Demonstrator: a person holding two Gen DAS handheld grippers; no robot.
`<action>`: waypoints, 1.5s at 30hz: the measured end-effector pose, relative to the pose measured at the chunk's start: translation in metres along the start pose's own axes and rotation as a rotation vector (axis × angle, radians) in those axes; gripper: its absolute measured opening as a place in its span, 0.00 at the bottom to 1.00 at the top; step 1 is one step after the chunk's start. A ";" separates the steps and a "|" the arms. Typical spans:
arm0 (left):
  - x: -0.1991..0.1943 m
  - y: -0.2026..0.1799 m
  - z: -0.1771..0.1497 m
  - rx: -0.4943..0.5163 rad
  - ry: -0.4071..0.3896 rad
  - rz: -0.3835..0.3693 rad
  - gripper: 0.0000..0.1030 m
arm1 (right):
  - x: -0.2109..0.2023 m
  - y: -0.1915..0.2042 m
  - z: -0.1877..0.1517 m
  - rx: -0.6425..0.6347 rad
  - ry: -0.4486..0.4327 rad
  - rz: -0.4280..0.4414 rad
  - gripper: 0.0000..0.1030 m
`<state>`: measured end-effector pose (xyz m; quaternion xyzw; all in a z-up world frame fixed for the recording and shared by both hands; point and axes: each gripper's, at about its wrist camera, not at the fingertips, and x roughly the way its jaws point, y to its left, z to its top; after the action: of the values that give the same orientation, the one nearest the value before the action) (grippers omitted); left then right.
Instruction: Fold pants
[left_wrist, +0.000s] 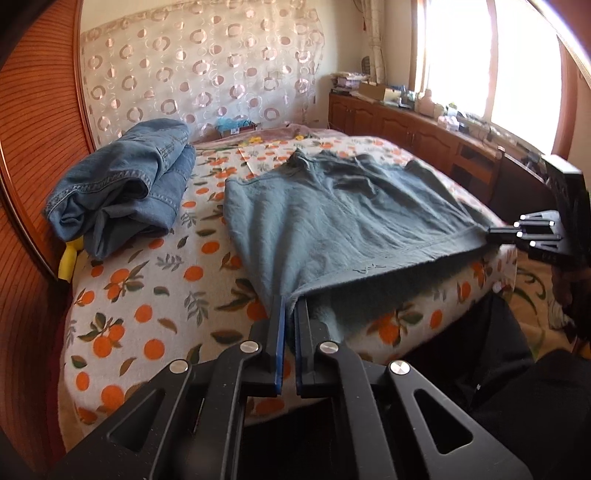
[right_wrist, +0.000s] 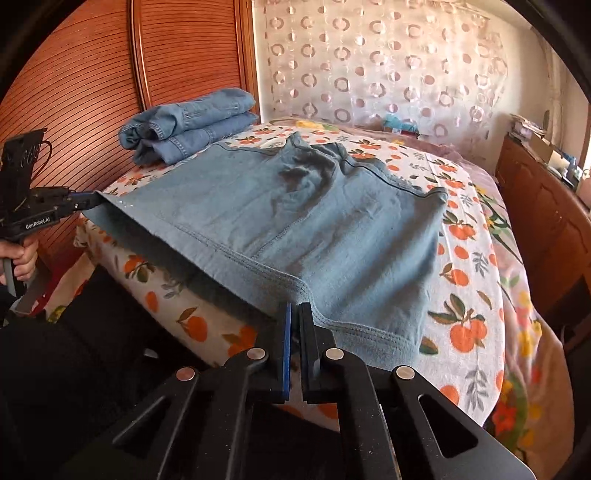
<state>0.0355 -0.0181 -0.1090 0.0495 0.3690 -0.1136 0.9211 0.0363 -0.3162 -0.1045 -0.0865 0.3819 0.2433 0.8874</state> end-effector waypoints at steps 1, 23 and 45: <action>0.003 -0.001 -0.004 0.010 0.018 0.003 0.05 | 0.002 0.001 -0.002 -0.002 0.010 0.004 0.03; 0.004 0.017 0.014 -0.081 -0.017 -0.023 0.38 | -0.013 -0.036 -0.020 0.225 -0.060 -0.148 0.23; 0.041 0.027 0.032 -0.060 0.052 -0.023 0.39 | -0.012 -0.048 -0.032 0.290 -0.051 -0.171 0.24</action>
<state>0.0924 -0.0044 -0.1143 0.0203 0.3965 -0.1117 0.9110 0.0328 -0.3735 -0.1197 0.0166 0.3817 0.1114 0.9174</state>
